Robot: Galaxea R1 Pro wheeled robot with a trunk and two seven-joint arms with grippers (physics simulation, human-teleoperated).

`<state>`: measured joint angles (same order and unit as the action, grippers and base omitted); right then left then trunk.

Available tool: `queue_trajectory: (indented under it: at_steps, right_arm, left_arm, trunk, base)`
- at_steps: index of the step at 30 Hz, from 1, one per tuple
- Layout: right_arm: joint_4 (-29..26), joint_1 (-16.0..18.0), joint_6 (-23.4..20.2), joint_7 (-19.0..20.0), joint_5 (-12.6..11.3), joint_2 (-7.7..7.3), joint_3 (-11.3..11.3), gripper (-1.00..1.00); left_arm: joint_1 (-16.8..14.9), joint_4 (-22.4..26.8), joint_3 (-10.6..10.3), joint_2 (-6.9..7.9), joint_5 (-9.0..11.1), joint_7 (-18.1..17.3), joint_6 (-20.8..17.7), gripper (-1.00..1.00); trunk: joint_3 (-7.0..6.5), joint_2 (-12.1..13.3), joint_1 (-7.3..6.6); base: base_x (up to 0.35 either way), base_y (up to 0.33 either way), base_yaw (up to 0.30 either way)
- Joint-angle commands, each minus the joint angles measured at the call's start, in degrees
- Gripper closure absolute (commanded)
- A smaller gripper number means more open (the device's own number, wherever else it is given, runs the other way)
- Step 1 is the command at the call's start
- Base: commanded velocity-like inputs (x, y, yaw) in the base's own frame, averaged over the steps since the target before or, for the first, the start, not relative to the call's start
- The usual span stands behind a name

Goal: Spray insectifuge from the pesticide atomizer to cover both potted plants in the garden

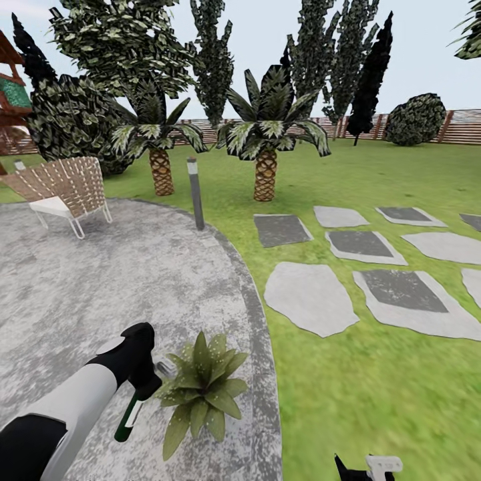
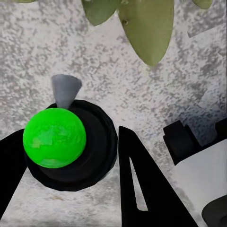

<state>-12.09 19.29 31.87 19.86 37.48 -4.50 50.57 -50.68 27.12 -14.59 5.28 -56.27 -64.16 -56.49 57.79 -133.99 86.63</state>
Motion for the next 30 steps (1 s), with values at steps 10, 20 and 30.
queue_trajectory:
  at_steps: [10, 20, 30]
  right_arm:
    - [0.0, 0.0, 0.1, 0.5, 0.1, -0.07, 0.5, -1.0]
    - [0.0, 0.0, 0.1, 0.5, 0.1, -0.07, 0.5, -1.0]
    - [0.0, 0.0, 0.1, 0.5, 0.1, -0.02, 0.4, -1.0]
  left_arm:
    - [-1.9, 0.3, -4.0, -0.65, -6.4, -11.0, -0.2, 1.0]
    - [-1.9, 0.8, -4.1, -0.44, -11.1, -14.1, -0.3, 1.0]
    - [-1.4, 0.6, -4.2, -0.36, -11.2, -14.0, -0.3, 1.0]
  trunk:
    - [0.05, 0.0, -0.01]
    - [0.05, 0.0, -0.01]
    - [0.05, 0.0, -0.01]
  base:
    - [0.0, 0.0, 0.017]
    - [0.174, -0.104, 0.0]
    - [0.046, -0.244, 0.197]
